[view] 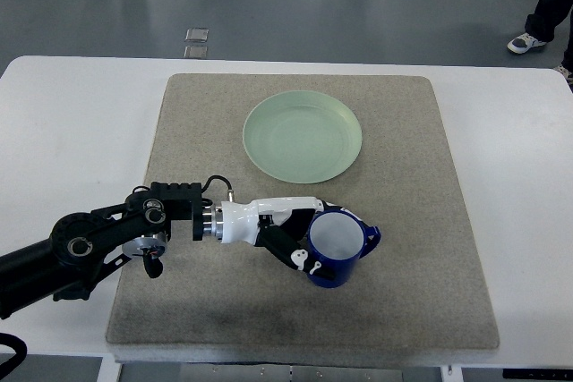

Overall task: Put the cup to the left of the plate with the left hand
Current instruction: 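Close the left hand firmly on the mug and lift it slightly, then carry the mug with the left hand over the plate to beside it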

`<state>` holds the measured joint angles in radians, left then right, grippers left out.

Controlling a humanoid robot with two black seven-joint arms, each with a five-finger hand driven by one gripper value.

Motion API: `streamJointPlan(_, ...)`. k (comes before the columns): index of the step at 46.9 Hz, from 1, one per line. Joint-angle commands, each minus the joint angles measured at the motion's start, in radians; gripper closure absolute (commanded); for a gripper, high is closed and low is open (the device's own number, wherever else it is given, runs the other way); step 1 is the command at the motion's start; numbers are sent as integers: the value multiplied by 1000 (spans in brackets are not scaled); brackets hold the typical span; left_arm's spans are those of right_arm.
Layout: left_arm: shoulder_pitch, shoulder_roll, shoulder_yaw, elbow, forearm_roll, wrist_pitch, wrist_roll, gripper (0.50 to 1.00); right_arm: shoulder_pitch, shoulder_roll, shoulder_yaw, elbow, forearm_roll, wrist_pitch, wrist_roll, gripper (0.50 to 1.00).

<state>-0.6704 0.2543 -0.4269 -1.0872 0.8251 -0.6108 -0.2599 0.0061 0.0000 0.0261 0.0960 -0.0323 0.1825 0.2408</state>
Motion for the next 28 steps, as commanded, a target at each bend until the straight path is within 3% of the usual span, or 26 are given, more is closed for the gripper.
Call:
streamJointPlan(1, 0, -4, -1, 9, 0, 0, -1, 754, 0, 0, 0, 1, 0, 0, 0, 568)
streamJointPlan(5, 0, -6, -1, 12, 0, 0, -1, 808, 0, 0, 0, 1, 0, 0, 0, 568)
streamJointPlan(28, 0, -7, -88, 3, -12, 0, -2, 827, 0, 0, 0, 1, -1, 0, 0, 568)
